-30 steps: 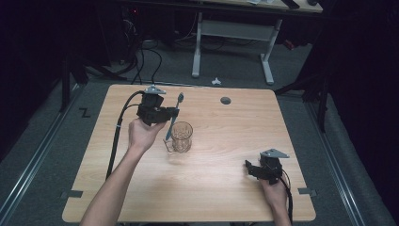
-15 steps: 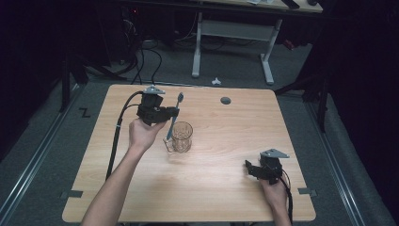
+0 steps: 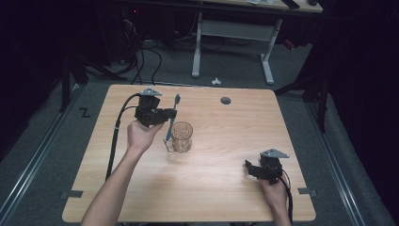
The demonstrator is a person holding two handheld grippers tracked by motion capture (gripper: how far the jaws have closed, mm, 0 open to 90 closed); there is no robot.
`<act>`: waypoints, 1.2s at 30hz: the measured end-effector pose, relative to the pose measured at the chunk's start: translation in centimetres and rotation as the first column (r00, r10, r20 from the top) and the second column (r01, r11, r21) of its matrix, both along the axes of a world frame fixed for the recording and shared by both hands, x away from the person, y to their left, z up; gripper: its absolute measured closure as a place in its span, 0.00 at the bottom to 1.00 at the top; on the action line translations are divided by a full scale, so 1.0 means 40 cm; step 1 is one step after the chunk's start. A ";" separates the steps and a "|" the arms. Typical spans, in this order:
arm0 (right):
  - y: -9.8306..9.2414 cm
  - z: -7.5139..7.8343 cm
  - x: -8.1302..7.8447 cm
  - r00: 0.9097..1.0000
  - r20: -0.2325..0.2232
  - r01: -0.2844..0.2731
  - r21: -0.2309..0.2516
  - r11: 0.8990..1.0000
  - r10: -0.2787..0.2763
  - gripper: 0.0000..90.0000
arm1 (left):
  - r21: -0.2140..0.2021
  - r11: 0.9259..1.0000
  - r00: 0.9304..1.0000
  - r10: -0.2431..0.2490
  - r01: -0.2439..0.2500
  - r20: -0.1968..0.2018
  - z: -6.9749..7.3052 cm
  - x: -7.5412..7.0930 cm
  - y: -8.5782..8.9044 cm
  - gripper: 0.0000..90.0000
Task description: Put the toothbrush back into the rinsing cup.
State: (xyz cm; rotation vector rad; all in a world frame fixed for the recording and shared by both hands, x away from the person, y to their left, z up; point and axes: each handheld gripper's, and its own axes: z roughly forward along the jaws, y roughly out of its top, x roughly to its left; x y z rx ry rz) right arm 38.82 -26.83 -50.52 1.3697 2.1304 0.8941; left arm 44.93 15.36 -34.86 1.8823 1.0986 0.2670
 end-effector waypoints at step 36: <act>0.000 0.000 0.000 1.000 0.000 0.000 0.000 1.000 0.000 0.31 | 0.013 1.000 1.000 0.005 -0.005 -0.030 -0.048 -0.030 0.031 0.89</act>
